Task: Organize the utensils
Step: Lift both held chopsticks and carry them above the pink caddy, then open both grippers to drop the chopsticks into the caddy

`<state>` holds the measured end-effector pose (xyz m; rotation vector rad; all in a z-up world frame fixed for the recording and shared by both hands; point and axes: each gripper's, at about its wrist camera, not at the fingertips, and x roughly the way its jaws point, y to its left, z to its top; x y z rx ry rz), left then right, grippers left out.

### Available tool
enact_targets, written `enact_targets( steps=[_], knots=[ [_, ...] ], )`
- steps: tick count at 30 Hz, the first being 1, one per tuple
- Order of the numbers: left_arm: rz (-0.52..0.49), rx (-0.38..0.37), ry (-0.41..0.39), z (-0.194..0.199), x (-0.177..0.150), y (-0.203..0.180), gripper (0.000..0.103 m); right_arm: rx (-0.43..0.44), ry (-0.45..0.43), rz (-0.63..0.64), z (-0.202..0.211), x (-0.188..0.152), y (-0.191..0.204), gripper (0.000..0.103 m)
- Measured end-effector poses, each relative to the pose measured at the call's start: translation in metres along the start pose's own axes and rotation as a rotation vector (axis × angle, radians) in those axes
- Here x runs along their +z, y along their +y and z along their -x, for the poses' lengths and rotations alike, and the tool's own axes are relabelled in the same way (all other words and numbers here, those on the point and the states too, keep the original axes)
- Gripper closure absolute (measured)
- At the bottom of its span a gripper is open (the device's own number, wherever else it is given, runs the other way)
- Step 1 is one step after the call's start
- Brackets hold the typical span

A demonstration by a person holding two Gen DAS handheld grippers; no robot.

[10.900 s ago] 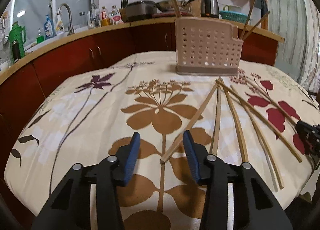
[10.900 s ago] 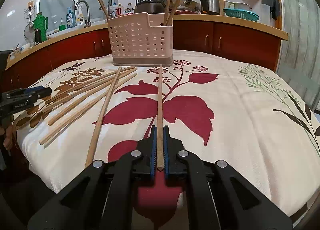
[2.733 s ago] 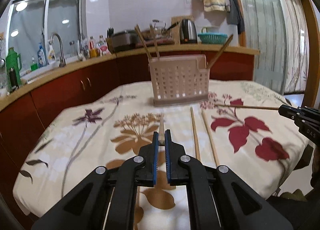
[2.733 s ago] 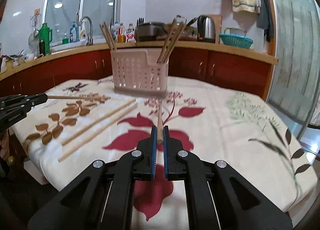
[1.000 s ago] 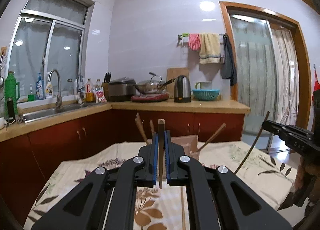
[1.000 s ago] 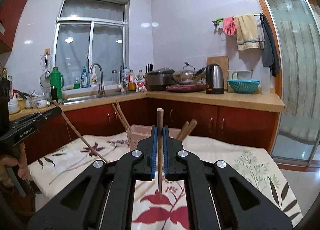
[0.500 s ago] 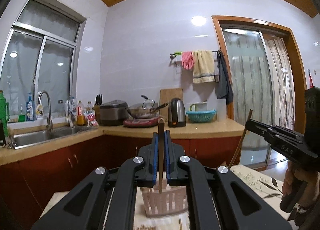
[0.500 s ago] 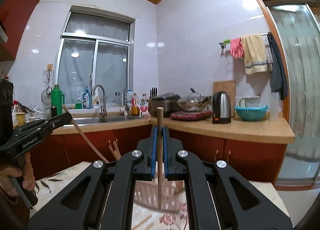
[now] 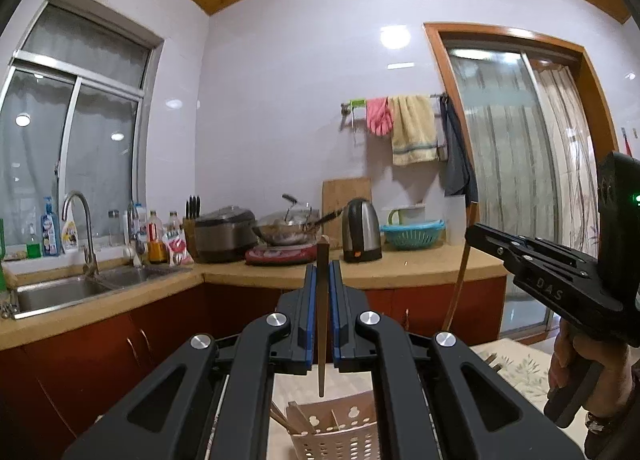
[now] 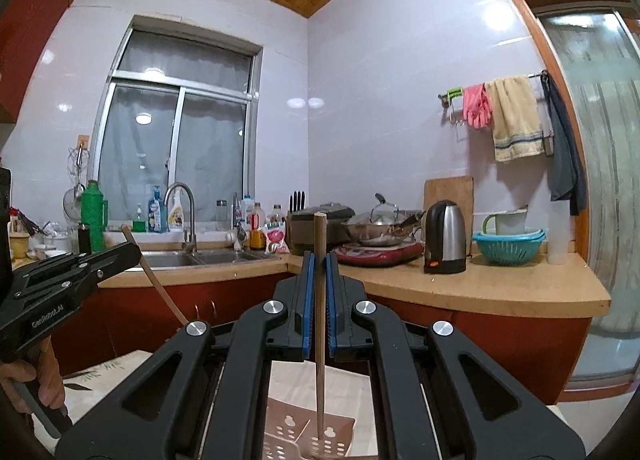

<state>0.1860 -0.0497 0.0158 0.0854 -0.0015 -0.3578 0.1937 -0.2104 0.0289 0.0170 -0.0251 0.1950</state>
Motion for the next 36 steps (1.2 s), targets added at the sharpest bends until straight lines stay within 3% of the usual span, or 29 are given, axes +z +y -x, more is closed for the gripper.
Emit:
enact_targets(
  steps=[9,17,19,21,22,31,36],
  knots=[
    [0.007,-0.003,0.116,-0.035,-0.045,0.001,0.096,-0.008,0.125,0.002,-0.034,-0.054,0.002,0.097],
    [0.007,-0.02,0.201,-0.05,-0.066,0.002,0.095,-0.014,0.19,-0.005,-0.041,-0.075,0.002,0.095],
    [0.012,-0.02,0.207,-0.05,-0.067,0.003,0.083,-0.017,0.189,0.004,-0.039,-0.075,0.005,0.092],
    [0.017,-0.017,0.201,-0.05,-0.066,0.003,0.07,-0.02,0.184,0.004,-0.037,-0.075,0.006,0.079],
    [0.019,-0.014,0.194,-0.049,-0.065,0.004,0.065,-0.019,0.182,0.002,-0.036,-0.074,0.007,0.077],
    [0.024,-0.009,0.156,-0.025,-0.054,0.005,0.051,-0.028,0.158,0.011,-0.002,-0.062,0.021,0.075],
    [0.038,0.013,0.161,0.0,-0.059,0.005,0.05,-0.027,0.171,0.011,0.023,-0.066,0.03,0.075]
  ],
)
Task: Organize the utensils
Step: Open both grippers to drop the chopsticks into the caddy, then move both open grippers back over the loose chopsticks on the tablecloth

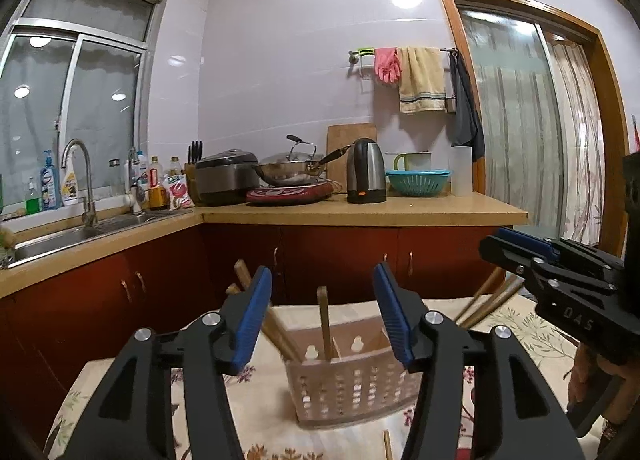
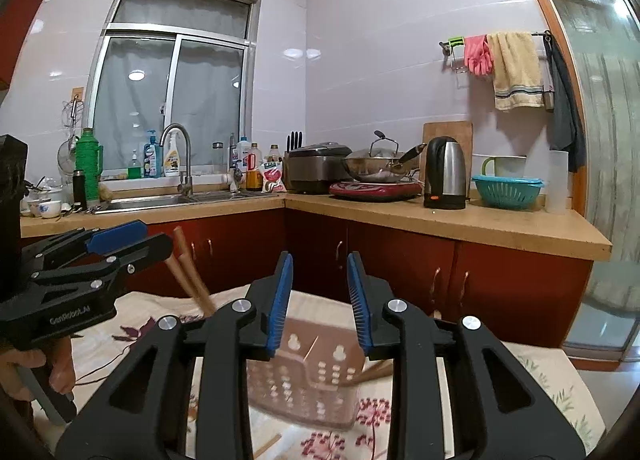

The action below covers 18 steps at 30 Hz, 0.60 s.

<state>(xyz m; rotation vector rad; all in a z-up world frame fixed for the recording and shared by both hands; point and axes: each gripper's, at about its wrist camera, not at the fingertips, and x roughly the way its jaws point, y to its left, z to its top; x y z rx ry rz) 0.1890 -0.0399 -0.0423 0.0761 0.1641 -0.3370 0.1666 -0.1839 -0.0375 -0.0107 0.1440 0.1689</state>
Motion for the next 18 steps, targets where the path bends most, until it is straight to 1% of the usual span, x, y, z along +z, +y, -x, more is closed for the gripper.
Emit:
enact_targets(
  steps=[5,11,18],
  knots=[
    [0.015,0.024,0.038,0.021,-0.019,0.0,0.049,-0.003,0.039,-0.012,0.023,-0.022,0.008,0.075],
    [0.039,0.049,0.119,0.043,-0.051,0.001,0.049,-0.002,0.123,-0.027,0.046,-0.065,0.021,0.075],
    [0.073,0.072,0.203,0.068,-0.088,-0.002,0.049,0.001,0.177,-0.019,0.071,-0.1,0.032,0.075]
  ],
)
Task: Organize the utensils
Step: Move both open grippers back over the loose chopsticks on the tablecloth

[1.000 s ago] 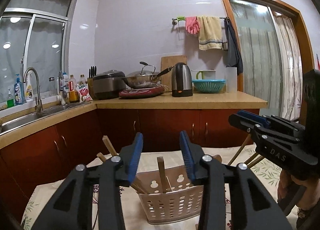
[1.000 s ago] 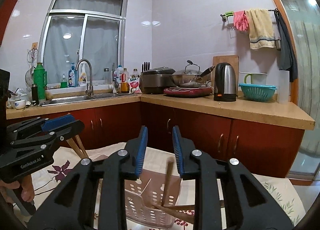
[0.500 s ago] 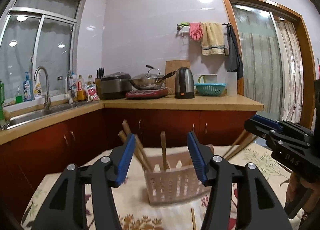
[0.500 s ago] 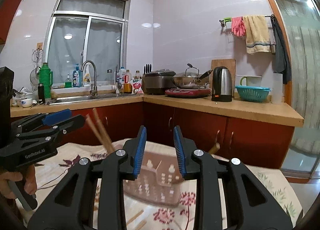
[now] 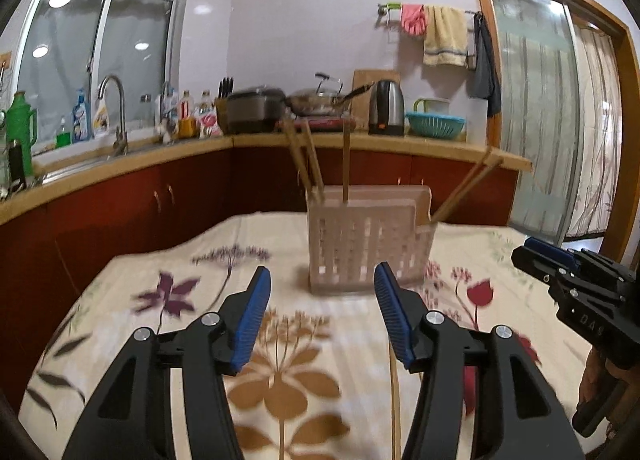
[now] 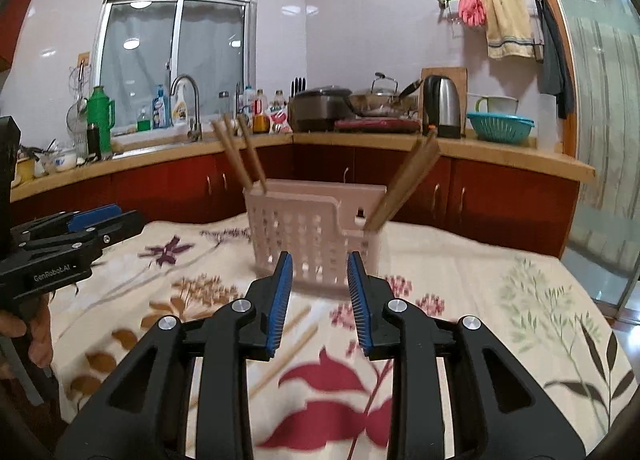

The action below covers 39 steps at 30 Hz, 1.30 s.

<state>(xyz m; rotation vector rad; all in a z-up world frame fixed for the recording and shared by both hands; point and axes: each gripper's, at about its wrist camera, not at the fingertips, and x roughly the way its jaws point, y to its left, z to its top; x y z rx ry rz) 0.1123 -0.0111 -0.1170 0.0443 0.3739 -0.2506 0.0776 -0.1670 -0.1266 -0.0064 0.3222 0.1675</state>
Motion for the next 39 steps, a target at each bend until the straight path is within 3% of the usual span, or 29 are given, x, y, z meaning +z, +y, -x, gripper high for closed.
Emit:
enact_targets(
  steps=[17,30,39],
  knots=[
    [-0.012,0.052,0.066,0.039,-0.056,0.002,0.049,0.081,0.085,-0.006,0.024,-0.052,0.032,0.075],
    [0.013,0.139,0.092,0.059,-0.074,0.031,0.049,0.154,0.195,-0.004,0.006,-0.077,0.07,0.075],
    [0.045,0.166,0.11,0.06,-0.077,0.046,0.049,0.121,0.31,0.013,-0.018,-0.099,0.079,0.075]
  ],
)
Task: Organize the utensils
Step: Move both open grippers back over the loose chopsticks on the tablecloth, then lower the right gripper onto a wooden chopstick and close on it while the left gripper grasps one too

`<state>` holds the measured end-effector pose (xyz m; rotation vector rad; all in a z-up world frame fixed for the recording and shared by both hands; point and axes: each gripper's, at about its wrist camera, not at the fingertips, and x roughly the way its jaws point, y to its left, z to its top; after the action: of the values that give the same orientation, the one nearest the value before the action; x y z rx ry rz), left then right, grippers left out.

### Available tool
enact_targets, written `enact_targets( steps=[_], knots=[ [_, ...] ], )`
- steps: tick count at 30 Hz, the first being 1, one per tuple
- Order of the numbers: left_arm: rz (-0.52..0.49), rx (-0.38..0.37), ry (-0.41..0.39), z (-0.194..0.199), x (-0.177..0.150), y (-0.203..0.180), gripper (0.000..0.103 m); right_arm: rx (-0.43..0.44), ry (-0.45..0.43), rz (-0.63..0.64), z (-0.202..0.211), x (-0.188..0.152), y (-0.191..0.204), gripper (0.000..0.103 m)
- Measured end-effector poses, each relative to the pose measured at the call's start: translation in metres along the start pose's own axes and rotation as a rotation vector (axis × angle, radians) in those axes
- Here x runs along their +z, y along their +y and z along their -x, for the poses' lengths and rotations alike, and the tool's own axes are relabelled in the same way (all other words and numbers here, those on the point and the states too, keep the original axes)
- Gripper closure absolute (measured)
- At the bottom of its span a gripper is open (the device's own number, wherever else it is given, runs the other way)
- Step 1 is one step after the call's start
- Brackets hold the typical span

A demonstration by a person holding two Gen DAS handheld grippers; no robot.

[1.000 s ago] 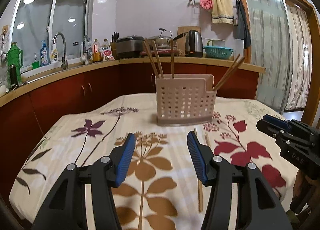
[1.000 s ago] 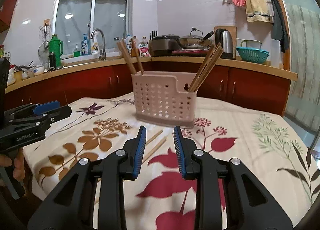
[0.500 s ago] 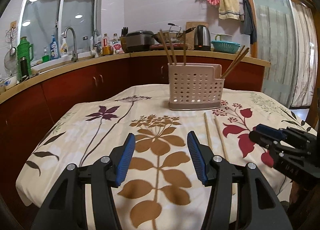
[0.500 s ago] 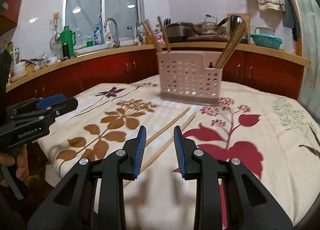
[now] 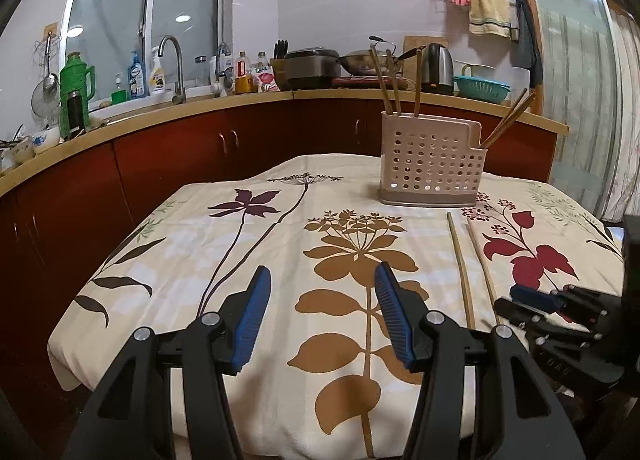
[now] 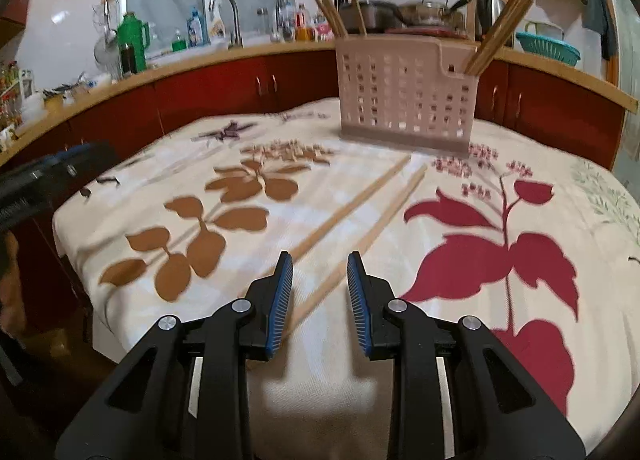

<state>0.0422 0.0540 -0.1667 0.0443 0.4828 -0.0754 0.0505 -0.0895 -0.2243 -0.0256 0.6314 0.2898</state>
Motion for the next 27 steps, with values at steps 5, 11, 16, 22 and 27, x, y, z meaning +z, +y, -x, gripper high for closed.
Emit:
enact_targets(
  steps=[5,11,16,22,27],
  knots=[
    [-0.01,-0.011,0.009,-0.002,-0.001,-0.005,0.049,-0.016,0.043,0.004,-0.006,-0.003,-0.003,0.078],
    [-0.018,-0.037,0.013,-0.004,-0.002,-0.014,0.049,-0.076,0.056,-0.028,-0.004,-0.002,-0.022,0.089],
    [-0.028,-0.072,0.017,-0.007,-0.001,-0.025,0.049,-0.131,0.057,-0.075,-0.001,-0.002,-0.048,0.096],
    [-0.042,-0.128,0.024,-0.012,0.001,-0.045,0.049,-0.197,0.042,-0.136,0.003,-0.003,-0.083,0.097],
    [-0.064,-0.182,0.047,-0.021,-0.001,-0.066,0.049,-0.177,0.035,-0.158,0.011,-0.008,-0.097,0.093]
  ],
)
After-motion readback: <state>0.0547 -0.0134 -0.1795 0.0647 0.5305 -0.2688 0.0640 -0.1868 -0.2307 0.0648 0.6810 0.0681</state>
